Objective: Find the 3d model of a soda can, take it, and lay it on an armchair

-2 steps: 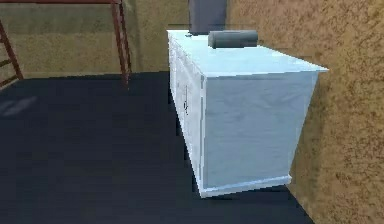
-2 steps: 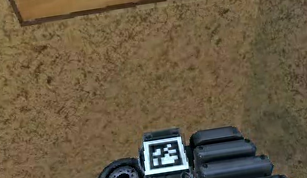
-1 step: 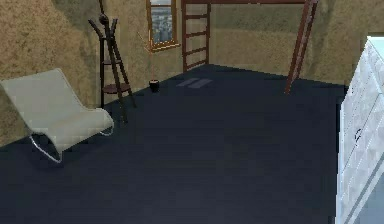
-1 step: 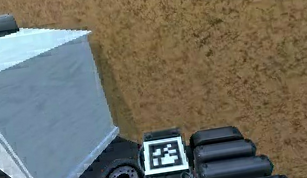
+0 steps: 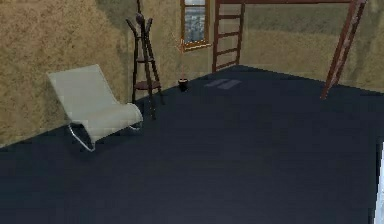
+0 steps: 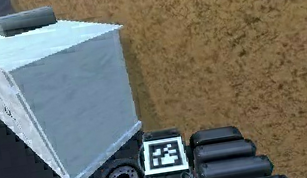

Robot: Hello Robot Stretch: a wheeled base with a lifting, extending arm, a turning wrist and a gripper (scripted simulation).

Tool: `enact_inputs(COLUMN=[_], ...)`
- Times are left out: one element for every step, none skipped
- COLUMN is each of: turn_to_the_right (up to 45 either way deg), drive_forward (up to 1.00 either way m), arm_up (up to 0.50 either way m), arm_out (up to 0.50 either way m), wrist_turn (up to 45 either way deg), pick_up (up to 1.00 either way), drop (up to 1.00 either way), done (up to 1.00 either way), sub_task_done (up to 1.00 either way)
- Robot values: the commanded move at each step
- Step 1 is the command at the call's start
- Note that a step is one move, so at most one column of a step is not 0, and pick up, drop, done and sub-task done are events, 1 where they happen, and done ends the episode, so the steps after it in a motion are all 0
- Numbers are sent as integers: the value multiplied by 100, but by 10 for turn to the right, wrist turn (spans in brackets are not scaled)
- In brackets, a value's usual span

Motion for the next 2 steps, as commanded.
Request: enact_inputs(turn_to_the_right=[0, -420], drive_forward=[55, 0], arm_up=[0, 0], arm_out=[0, 0], wrist_turn=[0, 0], pick_up=[0, 0], drop=[0, 0], done=[0, 0], sub_task_done=[0, 0])
